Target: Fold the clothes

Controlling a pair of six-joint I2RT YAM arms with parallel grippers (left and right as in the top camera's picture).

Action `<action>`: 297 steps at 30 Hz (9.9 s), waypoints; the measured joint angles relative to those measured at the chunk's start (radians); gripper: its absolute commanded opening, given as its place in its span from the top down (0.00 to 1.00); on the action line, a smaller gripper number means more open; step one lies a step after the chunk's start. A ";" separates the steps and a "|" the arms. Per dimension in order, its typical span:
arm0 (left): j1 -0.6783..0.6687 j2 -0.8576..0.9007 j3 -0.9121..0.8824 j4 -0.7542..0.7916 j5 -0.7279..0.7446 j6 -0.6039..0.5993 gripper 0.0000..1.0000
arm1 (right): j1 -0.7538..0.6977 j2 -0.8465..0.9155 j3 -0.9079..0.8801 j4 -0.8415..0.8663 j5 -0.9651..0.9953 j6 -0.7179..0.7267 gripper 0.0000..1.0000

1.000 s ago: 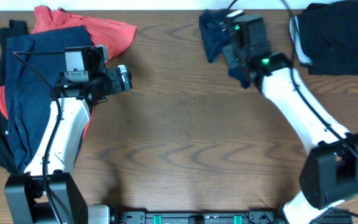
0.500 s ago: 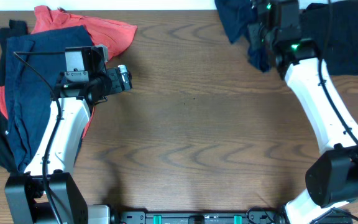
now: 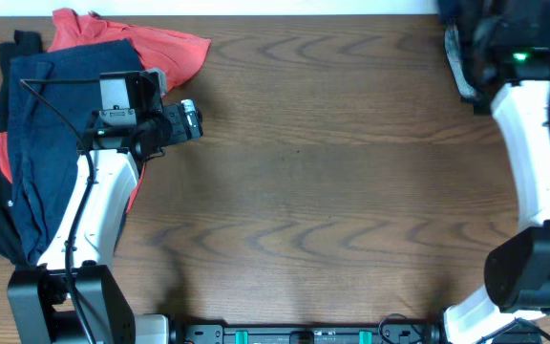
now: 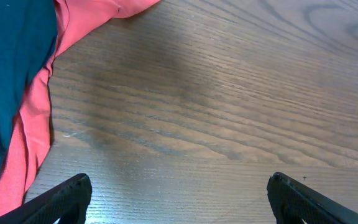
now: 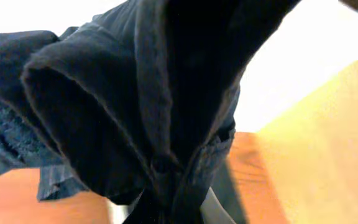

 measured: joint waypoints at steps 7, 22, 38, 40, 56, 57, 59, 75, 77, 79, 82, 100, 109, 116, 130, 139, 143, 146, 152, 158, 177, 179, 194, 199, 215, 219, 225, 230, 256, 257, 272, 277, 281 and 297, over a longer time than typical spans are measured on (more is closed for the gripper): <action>0.000 0.000 0.000 0.001 0.000 0.000 0.08 | -0.162 0.051 0.003 0.135 0.032 -0.061 0.99; 0.000 0.000 0.000 0.010 -0.026 0.000 0.08 | -0.224 0.309 0.005 0.424 0.053 -0.180 0.99; 0.000 0.000 0.000 0.015 -0.026 0.000 0.08 | -0.224 0.362 0.009 0.376 0.055 -0.176 0.99; 0.000 0.000 0.000 0.015 -0.026 0.000 0.08 | -0.224 0.362 0.009 0.359 0.047 -0.167 0.99; 0.000 0.000 0.000 0.015 -0.026 0.000 0.08 | -0.106 0.416 0.016 0.208 0.026 -0.081 0.01; 0.000 0.000 0.000 0.014 -0.026 0.000 0.08 | -0.092 0.416 0.016 0.191 0.027 -0.076 0.01; 0.000 0.000 0.000 0.013 -0.026 0.000 0.08 | -0.061 0.415 0.018 0.149 0.027 -0.063 0.01; 0.000 0.000 0.000 0.010 -0.026 0.001 0.08 | 0.090 0.257 0.038 0.107 -0.095 0.201 0.01; 0.000 0.000 0.000 0.010 -0.026 0.002 0.08 | 0.042 0.254 0.047 0.151 -0.129 0.243 0.01; 0.000 0.000 0.000 0.010 -0.026 0.002 0.08 | -0.008 0.259 0.047 0.193 -0.158 0.278 0.01; 0.000 0.000 0.000 0.010 -0.026 0.002 0.08 | -0.081 0.283 0.048 0.284 -0.179 0.326 0.01; 0.000 0.002 0.000 -0.006 -0.026 0.002 0.08 | -0.197 0.698 0.048 0.584 -0.210 0.412 0.01; 0.000 0.004 0.000 -0.007 -0.026 0.002 0.07 | -0.209 0.724 0.064 0.568 -0.237 0.397 0.01; 0.000 0.005 0.000 -0.008 -0.026 0.002 0.02 | -0.209 0.638 0.063 0.492 -0.238 0.380 0.01; 0.000 0.005 0.000 -0.009 -0.027 0.003 0.02 | -0.055 -0.080 0.080 0.049 -0.351 0.368 0.01; 0.000 0.005 0.000 -0.009 -0.027 0.003 0.02 | 0.134 -0.159 0.079 -0.180 -0.438 0.368 0.01; 0.000 0.005 0.000 -0.009 -0.027 0.003 0.02 | 0.232 -0.159 0.078 -0.247 -0.526 0.368 0.01; 0.000 0.005 0.000 -0.009 -0.027 0.003 0.02 | 0.299 -0.159 0.077 -0.305 -0.571 0.368 0.01; 0.000 0.005 0.000 -0.009 -0.027 0.003 0.02 | 0.351 -0.159 0.075 -0.434 -0.532 0.298 0.01; 0.000 0.005 0.000 -0.009 -0.027 0.003 0.02 | 0.341 -0.159 0.073 -0.457 -0.474 0.257 0.01; 0.000 0.005 0.000 -0.009 -0.030 0.003 0.02 | 0.182 -0.711 -0.749 0.030 -0.499 0.203 0.01; 0.000 0.005 0.000 -0.010 -0.031 0.003 0.02 | 0.182 -0.824 -0.898 0.112 -0.508 0.202 0.01; 0.000 0.005 0.000 -0.009 -0.031 0.003 0.02 | 0.182 -1.436 -1.589 0.325 -0.524 0.202 0.01; 0.000 0.005 0.000 -0.009 -0.030 0.003 0.02 | 0.182 -1.581 -1.672 0.323 -0.524 0.201 0.01; 0.000 0.005 0.000 -0.009 -0.030 0.003 0.02 | 0.182 -1.732 -1.695 0.240 -0.522 0.202 0.01; 0.000 0.005 0.000 -0.009 -0.030 0.003 0.02 | 0.182 -1.732 -1.695 0.240 -0.522 0.202 0.01; 0.000 0.005 0.000 -0.009 -0.030 0.003 0.02 | 0.182 -1.732 -1.695 0.240 -0.522 0.202 0.01; 0.000 0.005 0.000 -0.009 -0.030 0.003 0.02 | 0.182 -1.732 -1.695 0.240 -0.522 0.202 0.01; 0.000 -0.551 -0.532 0.339 -0.092 0.003 0.02 | 0.182 -1.732 -1.695 0.240 -0.518 0.202 0.01; 0.000 -0.608 -0.597 0.385 -0.100 0.003 0.02 | 0.182 -1.732 -1.695 0.240 -0.519 0.202 0.01; 0.000 -1.104 -1.070 0.655 -0.146 0.010 0.02 | 0.182 -1.732 -1.695 0.239 -0.518 0.201 0.01; 0.000 -1.210 -1.096 0.624 -0.150 0.010 0.02 | 0.182 -1.732 -1.695 0.239 -0.518 0.202 0.01; 0.000 -1.296 -1.098 0.573 -0.150 0.010 0.02 | 0.182 -1.732 -1.695 0.240 -0.518 0.202 0.01; -0.001 -1.539 -1.092 0.383 -0.170 0.010 0.02 | 0.182 -1.732 -1.695 0.239 -0.515 0.201 0.01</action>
